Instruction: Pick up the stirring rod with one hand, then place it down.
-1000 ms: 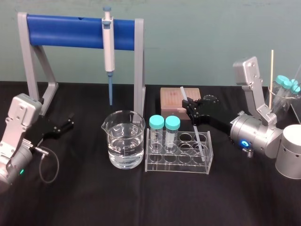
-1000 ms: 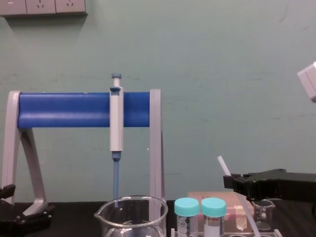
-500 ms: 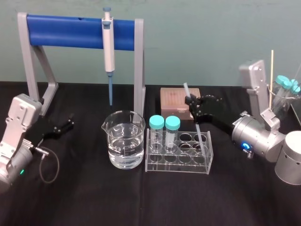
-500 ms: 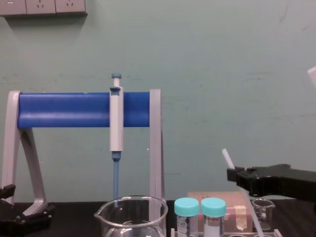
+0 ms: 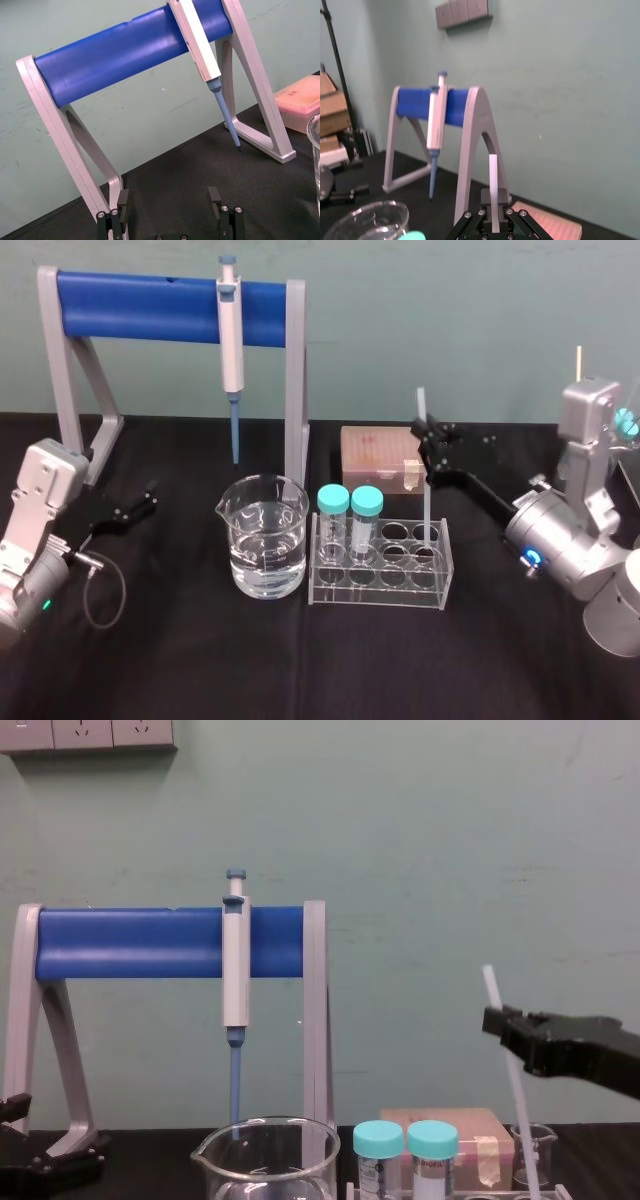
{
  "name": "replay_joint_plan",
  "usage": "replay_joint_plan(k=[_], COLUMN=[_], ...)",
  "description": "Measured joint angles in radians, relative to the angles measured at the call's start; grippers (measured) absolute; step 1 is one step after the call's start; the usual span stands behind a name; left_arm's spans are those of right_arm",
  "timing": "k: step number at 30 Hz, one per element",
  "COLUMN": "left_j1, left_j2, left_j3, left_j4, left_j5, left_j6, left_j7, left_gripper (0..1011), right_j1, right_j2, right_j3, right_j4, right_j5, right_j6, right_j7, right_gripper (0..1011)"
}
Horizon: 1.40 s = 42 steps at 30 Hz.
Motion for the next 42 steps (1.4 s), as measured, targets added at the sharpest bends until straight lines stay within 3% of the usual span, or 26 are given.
replay_joint_plan(k=[9, 20, 42], left_j1=[0.0, 0.0, 0.0], left_j2=[0.0, 0.0, 0.0], left_j3=[0.0, 0.0, 0.0], left_j4=[0.0, 0.0, 0.0], left_j5=[0.0, 0.0, 0.0], left_j6=[0.0, 0.0, 0.0], left_j7=[0.0, 0.0, 0.0], left_gripper=[1000, 1000, 1000], right_j1=[-0.026, -0.045, -0.067], right_j2=[-0.007, 0.012, 0.061], right_j3=[0.042, 0.076, 0.1], right_j4=[-0.071, -0.161, -0.186], right_j5=[0.036, 0.048, 0.024], right_j6=[-0.032, -0.046, -0.022], right_j7=[0.029, 0.029, 0.029], right_gripper=[69, 69, 69])
